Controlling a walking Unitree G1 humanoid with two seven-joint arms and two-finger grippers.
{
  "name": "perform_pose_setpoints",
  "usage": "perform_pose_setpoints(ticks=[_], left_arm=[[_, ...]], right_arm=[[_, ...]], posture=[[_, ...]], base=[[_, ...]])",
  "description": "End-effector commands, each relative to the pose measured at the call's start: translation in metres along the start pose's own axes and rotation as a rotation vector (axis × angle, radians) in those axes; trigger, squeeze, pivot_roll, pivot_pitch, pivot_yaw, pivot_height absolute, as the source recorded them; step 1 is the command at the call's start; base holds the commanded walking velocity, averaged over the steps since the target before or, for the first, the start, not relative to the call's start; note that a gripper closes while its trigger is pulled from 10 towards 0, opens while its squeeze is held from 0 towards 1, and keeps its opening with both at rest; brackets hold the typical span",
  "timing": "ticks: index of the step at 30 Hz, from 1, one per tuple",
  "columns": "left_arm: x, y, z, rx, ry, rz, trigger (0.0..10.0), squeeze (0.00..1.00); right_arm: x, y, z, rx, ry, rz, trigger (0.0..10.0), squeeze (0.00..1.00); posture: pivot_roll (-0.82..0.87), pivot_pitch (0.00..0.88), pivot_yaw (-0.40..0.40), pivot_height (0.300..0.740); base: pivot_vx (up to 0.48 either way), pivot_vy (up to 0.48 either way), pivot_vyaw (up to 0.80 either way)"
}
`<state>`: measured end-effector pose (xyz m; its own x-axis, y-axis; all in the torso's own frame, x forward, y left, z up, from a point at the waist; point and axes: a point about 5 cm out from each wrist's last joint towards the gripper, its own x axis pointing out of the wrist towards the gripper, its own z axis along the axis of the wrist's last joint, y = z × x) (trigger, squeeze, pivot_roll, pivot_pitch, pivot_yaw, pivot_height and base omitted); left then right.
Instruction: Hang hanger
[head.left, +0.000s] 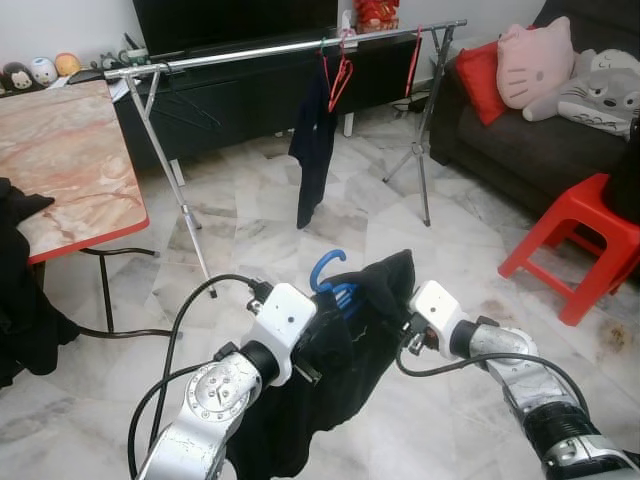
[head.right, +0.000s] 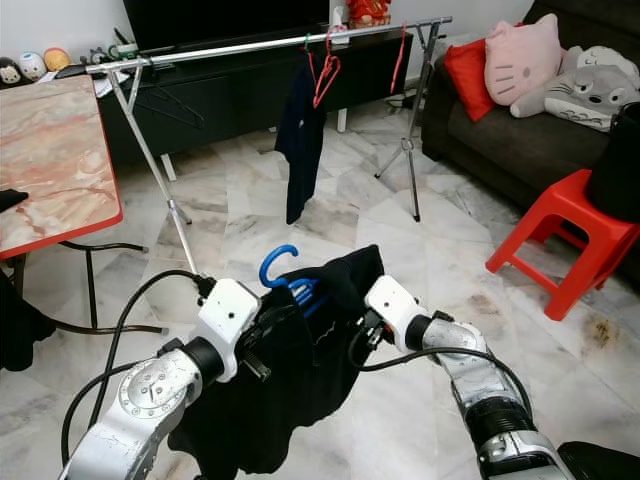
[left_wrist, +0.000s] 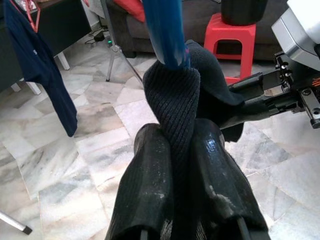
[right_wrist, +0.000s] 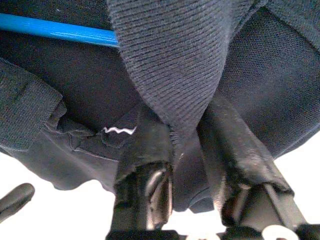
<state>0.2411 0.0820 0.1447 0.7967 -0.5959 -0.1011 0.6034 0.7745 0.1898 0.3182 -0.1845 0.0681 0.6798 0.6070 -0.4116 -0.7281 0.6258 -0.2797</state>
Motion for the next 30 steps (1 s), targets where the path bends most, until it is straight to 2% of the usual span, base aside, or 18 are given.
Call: perform_pose_setpoints(ticks=[1,14,21,24,27,28,29,30], left_arm=[[-0.001,0.000,0.012,0.004,-0.047,-0.013,10.0,0.00],[-0.006,0.004,0.008,0.012,-0.028,0.002,10.0,0.00],[-0.015,0.007,0.002,0.031,0.011,-0.002,10.0,0.00],[-0.027,0.011,-0.008,0.086,0.079,-0.031,10.0,0.00],[-0.028,0.012,-0.009,0.091,0.085,-0.033,10.0,0.00],[-0.031,0.014,-0.011,0.127,0.105,-0.038,10.0,0.00],[-0.040,0.018,-0.017,0.237,0.170,-0.080,10.0,0.00],[-0.045,0.020,-0.019,0.293,0.206,-0.110,10.0,0.00]], right_arm=[[0.002,-0.002,0.003,-0.024,0.006,0.001,0.0,0.00],[0.004,-0.003,0.006,-0.042,-0.001,-0.001,0.0,0.00],[0.002,-0.004,0.004,-0.053,0.004,0.003,0.0,0.00],[0.001,-0.006,0.004,-0.077,0.019,0.013,0.0,0.00],[0.000,-0.006,0.004,-0.079,0.020,0.014,0.0,0.00],[0.001,-0.005,0.004,-0.079,0.020,0.019,0.0,0.00],[0.001,-0.005,0.005,-0.083,0.024,0.028,0.0,0.00],[0.002,-0.005,0.005,-0.085,0.027,0.032,0.0,0.00]], posture=[[-0.06,0.000,-0.013,0.740],[-0.06,0.000,-0.012,0.740],[-0.06,0.000,-0.013,0.740],[-0.06,0.000,-0.012,0.740],[-0.06,0.000,-0.012,0.740],[-0.06,0.000,-0.013,0.740],[-0.06,0.000,-0.020,0.740],[-0.06,0.000,-0.020,0.740]], base=[[0.000,0.000,0.00],[0.000,0.000,0.00],[0.000,0.000,0.00],[0.000,0.000,0.00],[0.000,0.000,0.00],[0.000,0.000,0.00],[0.000,0.000,0.00],[0.000,0.000,0.00]])
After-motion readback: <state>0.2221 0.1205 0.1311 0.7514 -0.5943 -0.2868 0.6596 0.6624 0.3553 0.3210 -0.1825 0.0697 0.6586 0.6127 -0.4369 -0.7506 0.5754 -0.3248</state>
